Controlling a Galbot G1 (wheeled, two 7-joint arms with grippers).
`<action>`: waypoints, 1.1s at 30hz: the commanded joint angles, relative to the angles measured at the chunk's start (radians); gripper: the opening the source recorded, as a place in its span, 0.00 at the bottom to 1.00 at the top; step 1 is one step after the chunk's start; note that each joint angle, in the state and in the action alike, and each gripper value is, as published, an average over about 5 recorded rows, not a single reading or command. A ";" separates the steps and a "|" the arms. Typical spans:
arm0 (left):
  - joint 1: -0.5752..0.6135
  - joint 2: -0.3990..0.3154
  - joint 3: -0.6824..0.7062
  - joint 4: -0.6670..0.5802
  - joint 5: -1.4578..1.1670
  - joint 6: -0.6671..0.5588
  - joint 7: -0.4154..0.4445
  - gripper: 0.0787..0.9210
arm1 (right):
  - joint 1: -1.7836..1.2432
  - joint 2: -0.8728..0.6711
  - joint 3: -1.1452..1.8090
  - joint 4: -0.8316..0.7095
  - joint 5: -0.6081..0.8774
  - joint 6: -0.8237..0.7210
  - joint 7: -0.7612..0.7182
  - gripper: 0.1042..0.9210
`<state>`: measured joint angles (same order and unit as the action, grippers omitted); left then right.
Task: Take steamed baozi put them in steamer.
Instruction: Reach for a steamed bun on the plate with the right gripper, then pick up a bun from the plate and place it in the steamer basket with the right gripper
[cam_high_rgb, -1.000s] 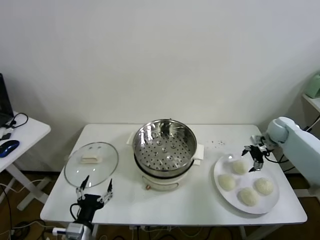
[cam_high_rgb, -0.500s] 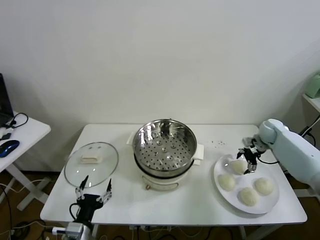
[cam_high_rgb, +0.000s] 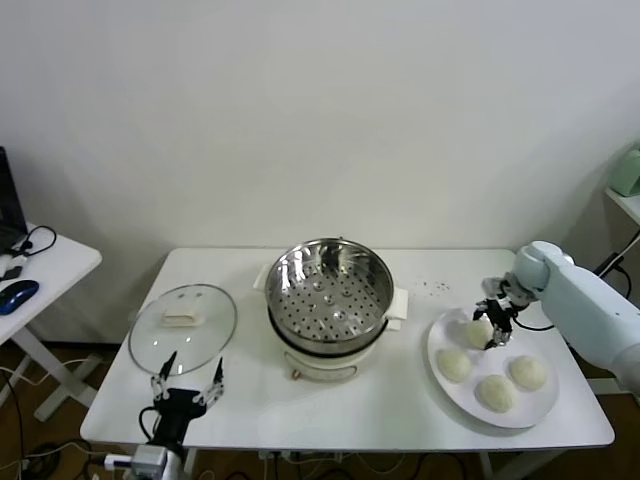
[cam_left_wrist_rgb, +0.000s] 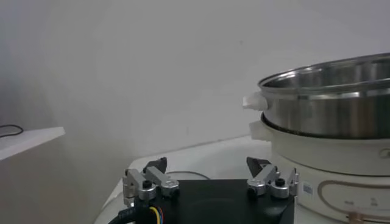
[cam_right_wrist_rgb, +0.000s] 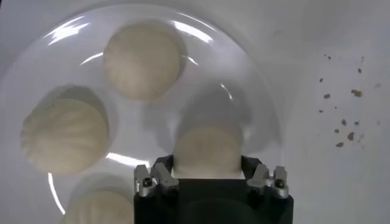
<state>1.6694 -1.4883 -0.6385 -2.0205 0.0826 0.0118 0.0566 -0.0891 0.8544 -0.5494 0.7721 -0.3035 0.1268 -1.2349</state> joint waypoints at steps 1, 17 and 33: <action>0.002 -0.001 0.000 -0.001 0.001 0.000 -0.001 0.88 | 0.009 0.003 0.009 0.006 -0.001 0.003 0.002 0.74; 0.010 -0.001 0.006 -0.016 0.014 0.004 -0.005 0.88 | 0.506 -0.056 -0.359 0.397 0.215 0.053 -0.079 0.74; 0.016 0.000 0.012 -0.030 0.020 0.006 -0.004 0.88 | 0.645 0.220 -0.461 0.573 0.016 0.195 -0.088 0.74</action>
<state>1.6843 -1.4892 -0.6259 -2.0487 0.1032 0.0162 0.0525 0.4710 0.9357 -0.9350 1.2412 -0.1885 0.2507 -1.3138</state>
